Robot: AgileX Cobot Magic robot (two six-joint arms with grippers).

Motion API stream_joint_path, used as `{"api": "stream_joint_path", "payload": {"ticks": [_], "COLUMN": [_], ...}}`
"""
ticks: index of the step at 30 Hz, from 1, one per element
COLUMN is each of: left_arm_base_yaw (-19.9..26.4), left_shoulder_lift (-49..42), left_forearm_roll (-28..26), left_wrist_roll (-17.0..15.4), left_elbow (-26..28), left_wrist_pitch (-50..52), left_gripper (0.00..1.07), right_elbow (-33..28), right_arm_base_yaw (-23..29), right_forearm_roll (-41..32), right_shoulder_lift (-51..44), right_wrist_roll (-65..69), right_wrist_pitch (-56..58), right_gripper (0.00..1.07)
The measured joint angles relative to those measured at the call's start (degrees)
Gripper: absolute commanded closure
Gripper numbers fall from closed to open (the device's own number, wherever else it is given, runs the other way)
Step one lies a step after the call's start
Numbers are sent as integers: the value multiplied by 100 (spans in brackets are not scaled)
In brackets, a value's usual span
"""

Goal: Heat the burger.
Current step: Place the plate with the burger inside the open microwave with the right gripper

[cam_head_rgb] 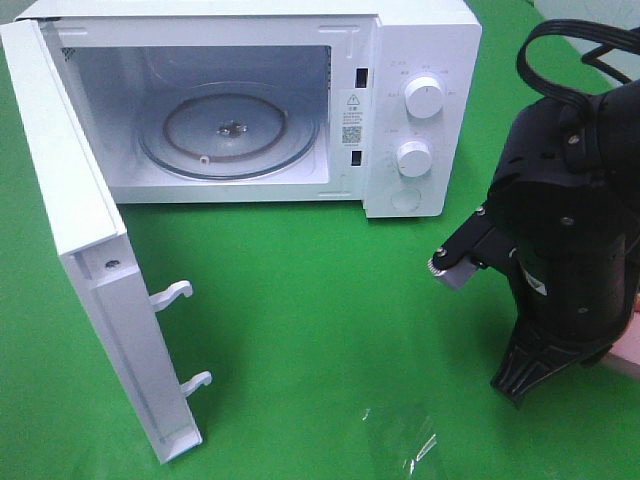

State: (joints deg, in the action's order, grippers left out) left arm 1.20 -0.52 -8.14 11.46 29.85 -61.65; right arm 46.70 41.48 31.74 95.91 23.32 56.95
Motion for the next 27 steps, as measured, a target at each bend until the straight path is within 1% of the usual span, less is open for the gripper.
{"api": "stream_joint_path", "payload": {"ticks": [2,4,7,11,12,13,16,17,19,20,21,24,25,26,27], "left_arm_base_yaw": [0,0,0,0,0,0,0,0,0,0,0,0,0,0,0], "left_shoulder_lift": [0,0,0,0,0,0,0,0,0,0,0,0,0,0,0], "left_forearm_roll": [0,0,0,0,0,0,0,0,0,0,0,0,0,0,0], "left_wrist_roll": [0,0,0,0,0,0,0,0,0,0,0,0,0,0,0], "left_elbow": [0,0,0,0,0,0,0,0,0,0,0,0,0,0,0], "left_wrist_pitch": [0,0,0,0,0,0,0,0,0,0,0,0,0,0,0], "left_gripper": [7,7,7,7,7,7,7,7,7,7,7,7,7,7,7], "right_elbow": [0,0,0,0,0,-6,-63,-178,-252,-424,-424,-739,-739,-928,-928], "right_arm_base_yaw": [74,372,521,917,917,1054,1180,1312,1352,1455,1455,1621,1621,1713,1713], "right_forearm_roll": [-11,-40,-46,-46,-46,-52,-52,-52,-46,-34,-34,-34,-34,-17,-17], "right_shoulder_lift": [0,0,0,-6,-6,-40,-155,-350,-458,-670,-670,-1049,-1049,-1249,-1249], "right_wrist_roll": [6,6,6,6,6,17,46,57,69,86,86,103,103,103,103], "right_wrist_pitch": [23,80,115,258,258,309,309,281,281,281,281,292,292,292,292], "right_gripper": [106,105,105,104,104,104,104,104,104,103,103,103,103,103,103]}}
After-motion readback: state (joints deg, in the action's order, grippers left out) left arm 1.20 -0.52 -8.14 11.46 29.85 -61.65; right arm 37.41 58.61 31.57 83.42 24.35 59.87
